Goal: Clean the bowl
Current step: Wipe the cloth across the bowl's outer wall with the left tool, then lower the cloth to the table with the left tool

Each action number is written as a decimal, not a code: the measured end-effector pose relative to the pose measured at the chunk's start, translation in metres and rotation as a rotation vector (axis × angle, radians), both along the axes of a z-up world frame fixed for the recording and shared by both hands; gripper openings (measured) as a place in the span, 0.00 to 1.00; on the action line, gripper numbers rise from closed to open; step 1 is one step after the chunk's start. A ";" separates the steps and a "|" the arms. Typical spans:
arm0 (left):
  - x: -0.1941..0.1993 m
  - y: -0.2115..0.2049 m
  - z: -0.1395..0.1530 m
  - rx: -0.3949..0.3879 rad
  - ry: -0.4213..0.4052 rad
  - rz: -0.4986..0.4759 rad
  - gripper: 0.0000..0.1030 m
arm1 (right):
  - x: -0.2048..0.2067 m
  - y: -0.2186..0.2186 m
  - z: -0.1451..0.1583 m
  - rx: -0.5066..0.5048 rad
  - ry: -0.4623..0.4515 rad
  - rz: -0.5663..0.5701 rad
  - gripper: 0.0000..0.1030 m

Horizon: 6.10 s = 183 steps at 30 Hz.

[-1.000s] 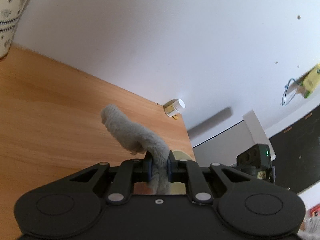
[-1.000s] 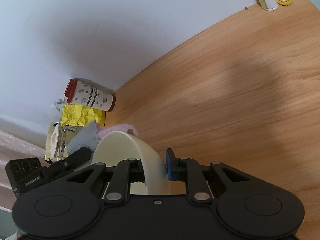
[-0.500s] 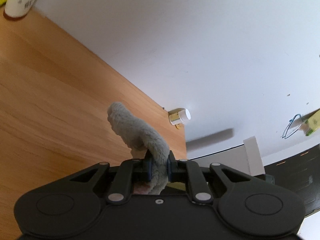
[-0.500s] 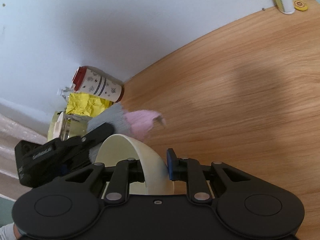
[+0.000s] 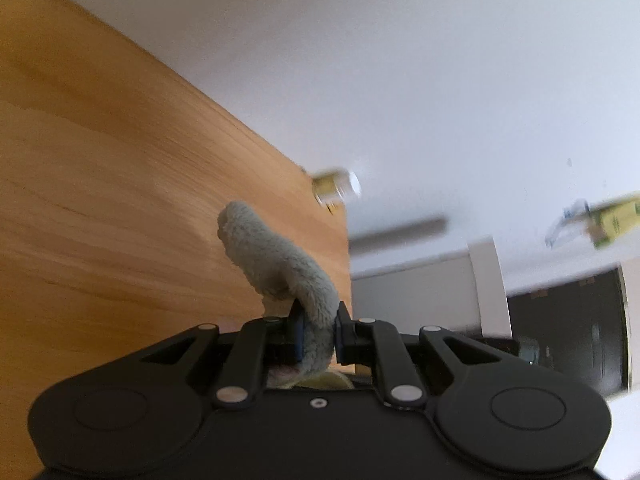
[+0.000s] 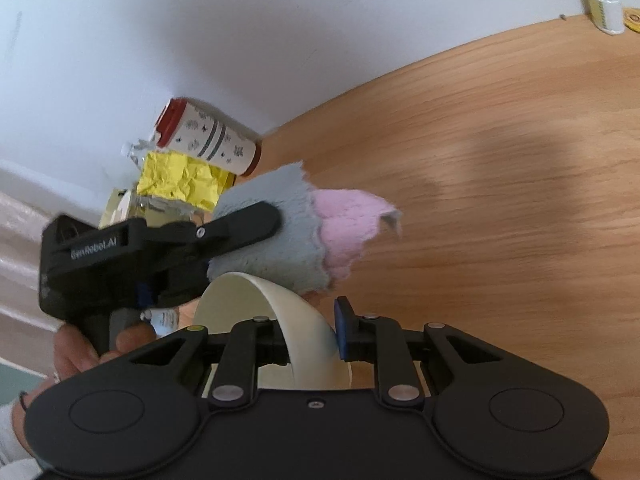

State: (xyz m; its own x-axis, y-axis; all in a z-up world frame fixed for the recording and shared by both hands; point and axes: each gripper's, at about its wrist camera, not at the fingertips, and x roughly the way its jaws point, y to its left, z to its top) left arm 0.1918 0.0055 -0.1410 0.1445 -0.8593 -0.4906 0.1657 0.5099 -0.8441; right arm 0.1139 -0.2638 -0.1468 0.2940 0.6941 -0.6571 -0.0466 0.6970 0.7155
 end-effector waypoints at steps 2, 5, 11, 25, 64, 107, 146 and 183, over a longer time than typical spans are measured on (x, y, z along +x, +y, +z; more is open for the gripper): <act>0.000 -0.009 0.004 0.016 -0.016 -0.045 0.12 | 0.001 0.006 -0.001 -0.014 -0.002 0.035 0.23; -0.002 -0.020 0.006 0.019 -0.021 -0.085 0.12 | 0.002 0.013 -0.001 -0.044 -0.006 0.060 0.23; -0.005 -0.031 0.001 0.050 -0.026 -0.108 0.12 | 0.003 0.023 0.001 -0.083 -0.020 0.096 0.23; 0.003 0.003 -0.009 0.117 0.001 -0.011 0.12 | 0.001 0.010 0.000 -0.095 -0.017 0.068 0.23; -0.002 -0.018 -0.020 0.012 0.121 -0.011 0.12 | 0.001 0.023 0.000 -0.111 -0.028 0.107 0.24; 0.004 -0.028 -0.052 0.101 0.280 -0.039 0.13 | -0.001 0.017 -0.001 -0.152 -0.021 0.118 0.24; -0.026 0.030 -0.029 0.525 -0.036 -0.014 0.13 | 0.009 -0.038 -0.039 -0.056 0.015 -0.156 0.24; -0.034 0.036 -0.060 0.650 -0.046 -0.027 0.13 | 0.007 -0.055 -0.069 -0.060 0.100 -0.231 0.24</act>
State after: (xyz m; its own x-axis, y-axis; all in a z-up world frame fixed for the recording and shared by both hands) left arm 0.1579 0.0417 -0.2010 0.1604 -0.3931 -0.9054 0.2145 0.9092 -0.3567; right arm 0.1209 -0.3188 -0.2159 0.3722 0.5749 -0.7287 0.1877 0.7222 0.6657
